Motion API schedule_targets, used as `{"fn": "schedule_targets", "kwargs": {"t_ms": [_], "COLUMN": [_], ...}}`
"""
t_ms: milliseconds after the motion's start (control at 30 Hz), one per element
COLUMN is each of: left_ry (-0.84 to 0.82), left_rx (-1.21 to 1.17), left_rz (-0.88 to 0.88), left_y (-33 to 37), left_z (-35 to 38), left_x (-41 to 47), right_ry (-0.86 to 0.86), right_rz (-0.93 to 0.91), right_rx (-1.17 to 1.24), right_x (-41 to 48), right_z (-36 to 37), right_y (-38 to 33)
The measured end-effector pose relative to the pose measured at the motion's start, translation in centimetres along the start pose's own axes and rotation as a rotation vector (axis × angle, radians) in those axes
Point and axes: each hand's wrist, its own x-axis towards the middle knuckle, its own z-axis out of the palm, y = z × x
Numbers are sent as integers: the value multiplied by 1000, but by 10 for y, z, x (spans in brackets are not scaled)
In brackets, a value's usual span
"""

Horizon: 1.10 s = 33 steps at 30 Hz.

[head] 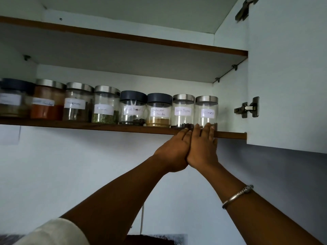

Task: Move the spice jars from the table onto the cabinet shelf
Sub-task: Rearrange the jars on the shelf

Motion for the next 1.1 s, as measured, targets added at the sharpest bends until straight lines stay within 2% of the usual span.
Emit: {"fn": "schedule_targets", "kwargs": {"t_ms": [267,533,733,833,967,1100], "left_ry": [21,33,42,66,105,123], "left_rx": [212,381,393,410,323,351], "left_rz": [-34,-142,-213,-253,-345,-357], "left_y": [-82,-184,-257,-291,-332,-367], "left_z": [-69,-166,-231,-261,-298,-328], "left_x": [-78,-173,-233,-250,-254,-242], "right_ry": [-95,-117,-133,-147,-132,-66], "right_rz": [-179,-392,-549,-568,-583,-609], "right_rx": [136,213,220,228,279,198], "right_x": [-27,-53,-64,-62,-48,-22], "right_z": [16,24,31,31,24,16], "right_y": [-118,-275,-375,-411,-448,-478]}}
